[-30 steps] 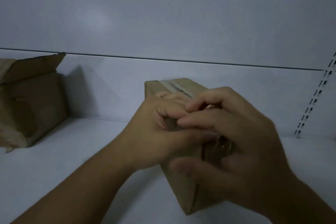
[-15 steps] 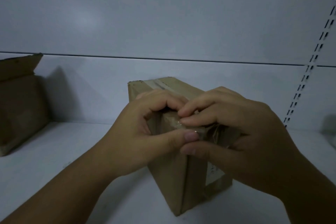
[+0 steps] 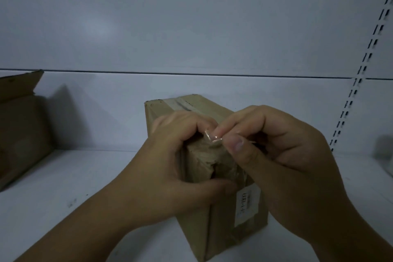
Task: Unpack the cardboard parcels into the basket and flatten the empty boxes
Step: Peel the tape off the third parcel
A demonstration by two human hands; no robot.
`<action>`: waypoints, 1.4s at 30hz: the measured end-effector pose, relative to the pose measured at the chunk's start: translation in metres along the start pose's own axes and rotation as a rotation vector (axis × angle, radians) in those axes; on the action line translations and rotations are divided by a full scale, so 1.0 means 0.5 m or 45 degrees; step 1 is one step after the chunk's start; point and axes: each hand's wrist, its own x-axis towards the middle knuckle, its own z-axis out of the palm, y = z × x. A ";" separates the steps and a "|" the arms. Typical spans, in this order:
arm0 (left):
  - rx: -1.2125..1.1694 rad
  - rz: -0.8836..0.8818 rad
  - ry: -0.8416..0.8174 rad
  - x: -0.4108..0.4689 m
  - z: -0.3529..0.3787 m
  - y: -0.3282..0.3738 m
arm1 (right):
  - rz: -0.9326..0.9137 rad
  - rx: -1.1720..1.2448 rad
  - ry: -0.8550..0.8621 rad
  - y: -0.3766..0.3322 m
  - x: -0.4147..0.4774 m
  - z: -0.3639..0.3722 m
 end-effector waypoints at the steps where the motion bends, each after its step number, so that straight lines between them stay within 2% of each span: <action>1: 0.018 -0.014 0.043 0.000 0.006 0.001 | 0.025 0.064 0.044 0.002 -0.001 -0.001; 4: 0.029 -0.014 0.079 0.000 0.007 -0.004 | 0.034 0.133 0.147 -0.001 0.001 -0.008; 8: -0.019 0.097 0.018 0.002 -0.020 -0.020 | -0.173 -0.350 0.160 -0.007 0.007 -0.018; 11: -0.048 0.147 -0.069 0.005 -0.039 -0.036 | -0.164 -0.380 0.202 -0.004 0.004 -0.018; 14: -0.080 0.138 -0.180 0.009 -0.063 -0.054 | -0.068 -0.192 0.132 -0.002 0.005 -0.013; 17: -0.133 0.045 -0.384 0.006 -0.097 -0.076 | 0.132 0.279 -0.098 -0.009 0.017 -0.031; 19: -0.342 -0.103 -0.417 0.001 -0.119 -0.086 | 0.192 0.571 -0.055 -0.008 0.023 -0.063; 20: -0.489 -0.174 -0.402 -0.002 -0.125 -0.088 | 0.173 0.561 0.033 -0.006 0.024 -0.079; 22: -0.689 -0.227 -0.346 -0.003 -0.124 -0.092 | 0.148 0.361 0.232 0.007 0.023 -0.099; 24: -0.812 -0.216 -0.256 -0.001 -0.112 -0.096 | 0.124 0.066 0.268 0.021 0.018 -0.095; 28: -1.142 -0.217 -0.173 0.006 -0.086 -0.095 | 0.006 -0.449 -0.221 0.023 0.007 -0.050; 31: -0.942 -0.422 0.161 0.009 -0.069 -0.120 | -0.038 -0.672 -0.398 0.025 0.005 -0.035; 33: -0.699 -0.560 0.410 0.012 -0.051 -0.133 | 0.016 -0.810 -0.353 0.030 0.003 -0.027; 36: -0.511 -0.654 0.585 0.012 -0.021 -0.134 | 0.087 -0.922 -0.216 0.029 0.005 -0.019; 37: -0.474 -0.622 0.663 0.011 -0.017 -0.129 | 0.100 -0.940 -0.196 0.027 0.006 -0.017; 39: -0.325 -0.417 0.793 0.010 -0.020 -0.108 | 0.144 -0.983 -0.198 0.025 0.005 -0.014; 40: -0.226 -0.307 0.767 0.010 -0.026 -0.099 | 0.152 -1.012 -0.201 0.025 0.004 -0.013; 42: -0.079 -0.185 0.525 0.006 -0.030 -0.087 | 0.185 -1.063 -0.209 0.024 0.006 -0.016</action>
